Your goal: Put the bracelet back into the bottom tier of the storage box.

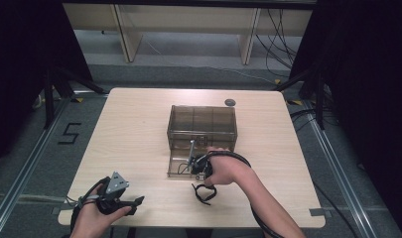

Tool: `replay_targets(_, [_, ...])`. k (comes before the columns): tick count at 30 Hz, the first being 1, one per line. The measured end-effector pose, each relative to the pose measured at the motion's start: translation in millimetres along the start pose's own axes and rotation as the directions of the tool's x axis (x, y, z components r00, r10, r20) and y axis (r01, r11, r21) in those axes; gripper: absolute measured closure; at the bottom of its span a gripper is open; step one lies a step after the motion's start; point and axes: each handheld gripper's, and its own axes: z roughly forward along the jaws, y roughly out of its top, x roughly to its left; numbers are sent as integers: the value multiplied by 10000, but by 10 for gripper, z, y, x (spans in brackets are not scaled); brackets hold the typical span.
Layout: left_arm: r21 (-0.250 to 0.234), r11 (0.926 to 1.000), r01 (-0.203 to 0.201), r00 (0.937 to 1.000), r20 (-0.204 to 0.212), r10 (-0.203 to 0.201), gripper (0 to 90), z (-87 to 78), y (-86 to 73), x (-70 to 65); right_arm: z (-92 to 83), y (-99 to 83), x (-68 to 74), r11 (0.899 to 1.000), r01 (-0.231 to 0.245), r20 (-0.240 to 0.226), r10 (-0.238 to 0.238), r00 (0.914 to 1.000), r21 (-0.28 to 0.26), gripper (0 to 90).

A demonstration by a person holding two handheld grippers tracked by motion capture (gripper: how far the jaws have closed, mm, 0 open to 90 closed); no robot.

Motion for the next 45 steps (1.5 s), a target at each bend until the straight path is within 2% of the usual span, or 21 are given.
replay_targets(1, [1, 10000, 60, 9999, 86, -60, 251, -8, -1, -9, -4, -19, 11, 9996, -272, -152, 272, 9995, 61, 852])
replay_targets(2, [-31, 9999, 129, 9999, 53, -129, 251, -5, -2, -13, 1, -38, 4, 9996, -251, -253, 247, 9994, -164, 852])
replay_targets(3, [-25, 10000, 40, 10000, -13, -41, 251, -5, 0, -16, -15, -48, 4, 9994, -329, -219, 328, 9992, -52, 852])
replay_targets(4, [-30, 9999, -125, 9999, -34, 125, 252, -3, 6, -11, -2, -61, -4, 9993, -268, -270, 262, 9993, -248, 852])
replay_targets(5, [-8, 9999, -106, 9999, -36, 106, 252, -3, 10, -14, 2, -66, -38, 9990, 204, -172, -211, 9996, -408, 852])
replay_targets(6, [-104, 9999, -37, 10000, 48, 37, 252, 4, 14, -27, -9, -84, -16, 9991, -316, -290, 308, 9991, -284, 852])
replay_targets(7, [11, 9999, -142, 9999, 60, 142, 252, -3, 12, -28, -22, -98, -16, 9989, -394, -244, 388, 9989, -241, 852])
replay_targets(8, [23, 9998, -218, 9997, 80, 218, 251, -3, 12, -25, -26, -112, -43, 9989, -137, -196, 128, 9997, -444, 852])
replay_targets(9, [16, 9997, -237, 9997, 47, 237, 251, -2, 12, -28, -53, -124, -23, 9986, -503, -264, 498, 9984, -171, 852])
replay_targets(11, [-27, 10000, -59, 10000, 51, 59, 251, -3, 12, -29, -100, -143, -39, 9986, -527, -25, 527, 9986, -13, 852])
replay_targets(17, [-32, 10000, -17, 10000, 37, 17, 251, -3, 9, -31, -121, -205, -69, 9970, -739, -190, 735, 9971, -244, 852])
replay_targets(18, [-13, 10000, -48, 10000, 54, 48, 251, -4, 9, -30, -132, -215, -96, 9988, -435, -70, 433, 9990, -215, 852])
replay_targets(22, [4, 9998, -190, 9998, -8, 190, 251, -9, 11, -20, -119, -265, -103, 9970, -739, -179, 735, 9971, -248, 852])
replay_targets(24, [-36, 10000, -22, 10000, 9, 22, 251, 0, 9, -29, -112, -272, -119, 9984, -504, -156, 501, 9986, -250, 852])
replay_targets(25, [-39, 10000, -28, 10000, 19, 28, 251, -1, 10, -30, -109, -293, -119, 9967, -777, -203, 772, 9968, -234, 852])
replay_targets(29, [-26, 10000, -59, 10000, 46, 59, 251, -5, 8, -29, -122, -321, -146, 9979, -638, -74, 638, 9979, -86, 852])
replay_targets(32, [-46, 9997, -244, 9997, 21, 244, 251, -12, 14, -24, -138, -355, -167, 9972, -745, 0, 745, 9972, -31, 852])
replay_targets(38, [-60, 9997, -239, 9997, 25, 239, 251, -16, 14, -23, -157, -425, -201, 9945, -1044, -151, 1042, 9944, -88, 852])
replay_targets(41, [-32, 9998, -191, 9998, 12, 191, 251, -5, 12, -25, -177, -446, -217, 9956, -939, 11, 939, 9956, 41, 852])
replay_targets(44, [-40, 10000, -57, 10000, 37, 57, 251, -1, 11, -30, -189, -475, -227, 9937, -1119, 28, 1118, 9937, 114, 852])
replay_targets(45, [-37, 9997, -222, 9997, 27, 222, 251, -5, 13, -22, -188, -482, -238, 9950, -999, -28, 999, 9950, 68, 852])
